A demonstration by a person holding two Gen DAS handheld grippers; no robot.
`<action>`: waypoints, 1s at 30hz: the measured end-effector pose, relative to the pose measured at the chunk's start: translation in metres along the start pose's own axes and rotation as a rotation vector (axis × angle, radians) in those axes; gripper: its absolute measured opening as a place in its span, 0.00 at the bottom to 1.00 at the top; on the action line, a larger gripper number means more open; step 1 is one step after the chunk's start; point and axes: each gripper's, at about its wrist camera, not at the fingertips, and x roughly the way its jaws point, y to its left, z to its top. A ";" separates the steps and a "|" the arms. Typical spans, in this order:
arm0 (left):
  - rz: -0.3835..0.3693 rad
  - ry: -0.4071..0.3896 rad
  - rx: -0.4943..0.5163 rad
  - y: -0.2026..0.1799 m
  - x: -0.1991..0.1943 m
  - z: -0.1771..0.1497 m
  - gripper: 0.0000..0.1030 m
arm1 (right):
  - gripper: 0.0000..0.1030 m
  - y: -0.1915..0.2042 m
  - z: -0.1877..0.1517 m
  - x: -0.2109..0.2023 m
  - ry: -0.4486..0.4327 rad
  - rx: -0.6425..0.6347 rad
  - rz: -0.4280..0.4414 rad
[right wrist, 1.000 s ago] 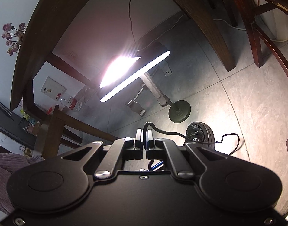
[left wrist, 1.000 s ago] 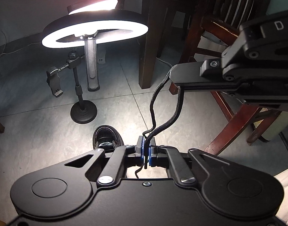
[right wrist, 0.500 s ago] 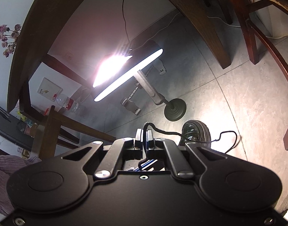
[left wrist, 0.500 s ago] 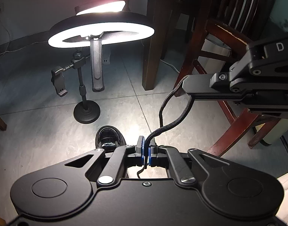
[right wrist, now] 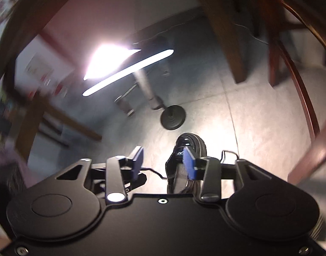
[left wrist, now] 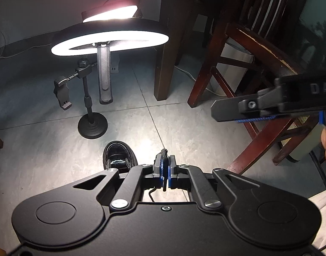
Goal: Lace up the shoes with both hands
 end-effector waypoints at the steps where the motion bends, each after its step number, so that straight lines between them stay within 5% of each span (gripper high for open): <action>1: -0.009 0.003 0.005 -0.001 -0.002 0.000 0.04 | 0.60 0.007 0.003 -0.005 -0.028 -0.114 -0.041; 4: -0.039 0.015 0.018 -0.003 -0.008 0.001 0.04 | 0.75 0.035 -0.006 -0.011 -0.092 -0.621 -0.176; 5: -0.051 0.022 0.028 -0.005 -0.009 0.001 0.04 | 0.75 0.041 -0.019 -0.008 -0.090 -0.837 -0.166; 9: -0.101 0.036 0.052 -0.009 -0.015 -0.001 0.04 | 0.75 0.045 -0.048 0.010 0.013 -1.217 -0.023; 21: -0.248 0.070 0.086 -0.015 -0.021 -0.002 0.04 | 0.57 0.047 -0.056 0.049 0.154 -1.552 0.305; 23: -0.257 0.074 0.086 -0.015 -0.022 -0.003 0.04 | 0.46 0.050 -0.060 0.055 0.152 -1.584 0.340; 25: -0.261 0.089 0.069 -0.012 -0.021 -0.003 0.04 | 0.03 0.051 -0.063 0.060 0.155 -1.597 0.360; 30: -0.211 0.116 0.001 -0.001 -0.016 -0.003 0.05 | 0.03 0.050 -0.069 0.065 0.143 -1.531 0.302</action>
